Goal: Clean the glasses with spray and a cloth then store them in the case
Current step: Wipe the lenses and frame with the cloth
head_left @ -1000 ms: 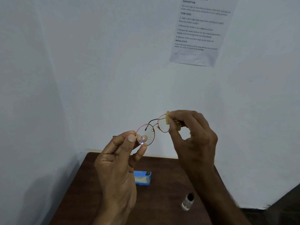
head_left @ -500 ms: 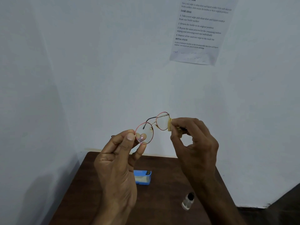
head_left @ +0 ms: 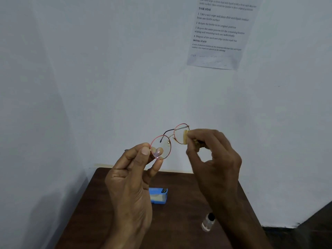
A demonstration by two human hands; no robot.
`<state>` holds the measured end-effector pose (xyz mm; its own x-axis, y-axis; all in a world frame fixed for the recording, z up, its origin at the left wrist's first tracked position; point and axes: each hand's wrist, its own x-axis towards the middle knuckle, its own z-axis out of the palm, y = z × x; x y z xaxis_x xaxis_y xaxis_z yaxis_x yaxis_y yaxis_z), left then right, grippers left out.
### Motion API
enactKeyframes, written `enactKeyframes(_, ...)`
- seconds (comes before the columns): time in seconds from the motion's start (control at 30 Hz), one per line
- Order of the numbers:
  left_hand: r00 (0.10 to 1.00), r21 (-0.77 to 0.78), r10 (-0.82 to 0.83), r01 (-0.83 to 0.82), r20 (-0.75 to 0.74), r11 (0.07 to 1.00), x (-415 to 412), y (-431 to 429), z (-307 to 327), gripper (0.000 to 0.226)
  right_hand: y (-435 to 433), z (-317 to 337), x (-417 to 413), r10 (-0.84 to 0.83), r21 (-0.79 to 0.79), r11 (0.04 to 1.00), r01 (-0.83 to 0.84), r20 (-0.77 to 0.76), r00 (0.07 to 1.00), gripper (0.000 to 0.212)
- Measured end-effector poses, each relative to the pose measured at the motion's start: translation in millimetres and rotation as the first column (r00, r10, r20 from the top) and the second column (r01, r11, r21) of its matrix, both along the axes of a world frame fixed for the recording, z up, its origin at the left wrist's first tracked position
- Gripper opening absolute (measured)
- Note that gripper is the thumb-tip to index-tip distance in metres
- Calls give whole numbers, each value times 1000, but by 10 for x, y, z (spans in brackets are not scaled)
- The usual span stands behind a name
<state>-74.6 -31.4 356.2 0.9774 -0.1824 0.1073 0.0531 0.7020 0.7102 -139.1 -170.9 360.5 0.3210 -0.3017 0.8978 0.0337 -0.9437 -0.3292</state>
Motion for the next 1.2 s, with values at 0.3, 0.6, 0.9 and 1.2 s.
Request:
enactKeyframes(0.3, 1000, 29, 11, -11, -5, 1000, 31, -27, -31, 31, -47, 75, 141, -19, 2, 1000, 19, 38, 999, 15)
enactKeyframes(0.6, 1000, 41, 0, 2, -31, 999, 60, -64, -85, 20, 261, -5, 160, 59, -95, 994, -57, 18, 998, 9)
enactKeyframes(0.9, 995, -47, -48, 44, -86, 998, 86, -112, -133, 12, 422, -115, 86, 114, -55, 992, -116, -39, 993, 12)
enactKeyframes(1.2, 989, -53, -82, 76, -124, 996, 172, -120, -134, 19, 417, -313, 123, 201, -116, 971, -210, -80, 976, 21)
